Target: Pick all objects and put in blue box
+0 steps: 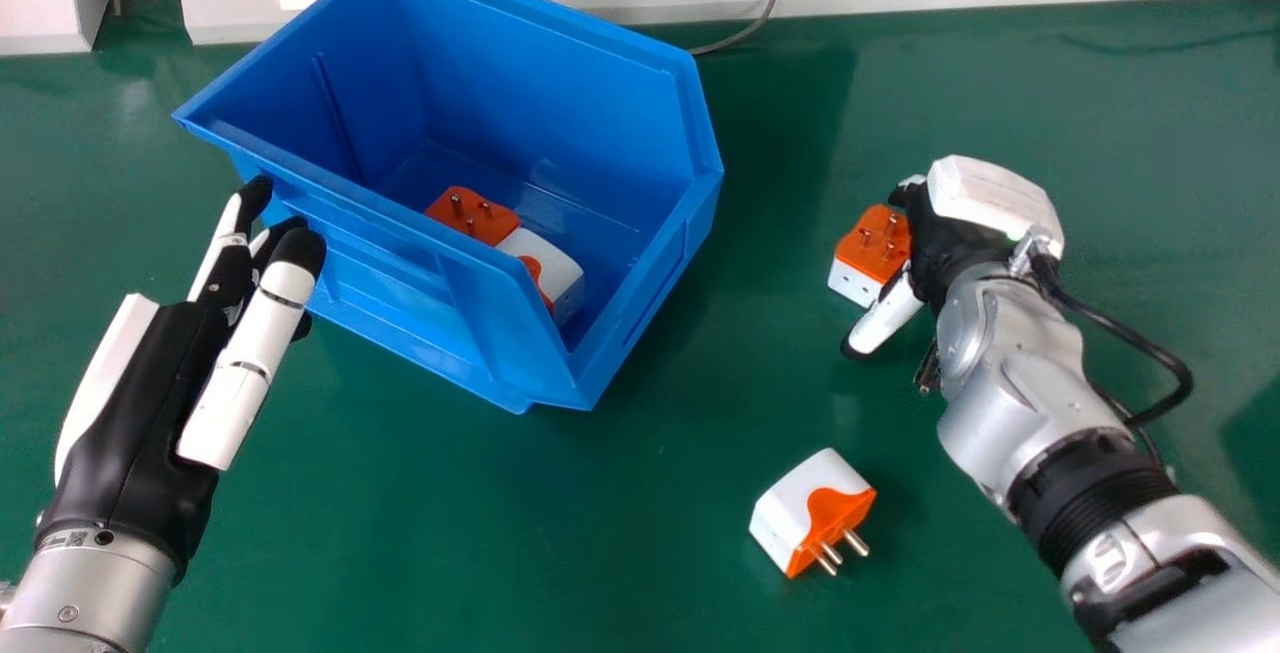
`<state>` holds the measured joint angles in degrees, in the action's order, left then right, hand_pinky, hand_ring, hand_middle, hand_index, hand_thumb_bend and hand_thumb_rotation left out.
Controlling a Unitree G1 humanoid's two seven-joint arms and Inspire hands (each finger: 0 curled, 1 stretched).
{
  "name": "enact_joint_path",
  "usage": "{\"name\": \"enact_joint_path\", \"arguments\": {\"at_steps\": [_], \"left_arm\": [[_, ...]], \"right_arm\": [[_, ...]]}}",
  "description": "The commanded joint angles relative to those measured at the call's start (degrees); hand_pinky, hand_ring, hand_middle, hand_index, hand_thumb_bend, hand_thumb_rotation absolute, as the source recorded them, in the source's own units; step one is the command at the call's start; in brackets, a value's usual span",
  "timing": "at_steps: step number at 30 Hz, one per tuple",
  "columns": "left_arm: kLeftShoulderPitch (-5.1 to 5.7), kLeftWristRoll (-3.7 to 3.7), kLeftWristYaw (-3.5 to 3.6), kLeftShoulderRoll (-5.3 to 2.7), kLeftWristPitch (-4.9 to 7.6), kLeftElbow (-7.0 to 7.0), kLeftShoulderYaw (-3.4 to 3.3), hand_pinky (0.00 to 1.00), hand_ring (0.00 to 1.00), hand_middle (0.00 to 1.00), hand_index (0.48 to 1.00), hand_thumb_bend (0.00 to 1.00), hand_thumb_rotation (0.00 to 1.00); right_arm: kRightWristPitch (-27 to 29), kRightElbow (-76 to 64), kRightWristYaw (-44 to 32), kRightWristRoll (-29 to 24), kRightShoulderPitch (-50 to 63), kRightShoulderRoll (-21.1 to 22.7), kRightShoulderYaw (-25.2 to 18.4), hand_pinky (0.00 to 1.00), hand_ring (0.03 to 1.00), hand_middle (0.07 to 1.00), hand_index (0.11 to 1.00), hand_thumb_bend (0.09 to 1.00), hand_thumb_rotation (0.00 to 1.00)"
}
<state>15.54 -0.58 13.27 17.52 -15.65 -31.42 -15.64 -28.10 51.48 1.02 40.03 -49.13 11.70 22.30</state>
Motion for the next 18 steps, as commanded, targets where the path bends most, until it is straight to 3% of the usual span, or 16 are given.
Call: {"name": "enact_joint_path", "arguments": {"at_steps": [1, 6, 13, 18], "left_arm": [[0.15, -0.48, -0.03, 0.52, 0.24, -2.04, -0.72, 0.88, 0.95, 0.97, 1.000, 0.52, 1.00], [0.14, -0.57, -0.04, 0.45, 0.02, -2.18, -0.76, 0.88, 0.95, 0.97, 1.000, 0.53, 1.00], [0.35, -0.62, -0.03, 0.33, -0.42, -2.92, -0.82, 0.88, 0.95, 0.96, 1.000, 0.53, 1.00], [0.22, -0.75, -0.02, 0.29, -0.64, -2.95, -0.90, 0.88, 0.95, 0.96, 1.000, 0.53, 1.00]], "right_arm": [[0.07, 0.13, 0.06, -0.45, -2.70, 0.50, 0.15, 0.84, 0.910, 0.907, 0.832, 0.644, 0.08], [0.96, 2.02, 0.82, -0.55, -3.27, 0.46, 0.50, 0.83, 0.908, 0.905, 0.819, 0.662, 0.12], [1.18, 3.80, 1.01, -1.72, -4.76, 0.10, 0.52, 0.82, 0.909, 0.902, 0.811, 0.647, 0.06], [1.53, 5.43, 1.10, -2.31, -5.82, -0.30, 0.50, 0.82, 0.909, 0.899, 0.723, 0.650, 0.02]]}}
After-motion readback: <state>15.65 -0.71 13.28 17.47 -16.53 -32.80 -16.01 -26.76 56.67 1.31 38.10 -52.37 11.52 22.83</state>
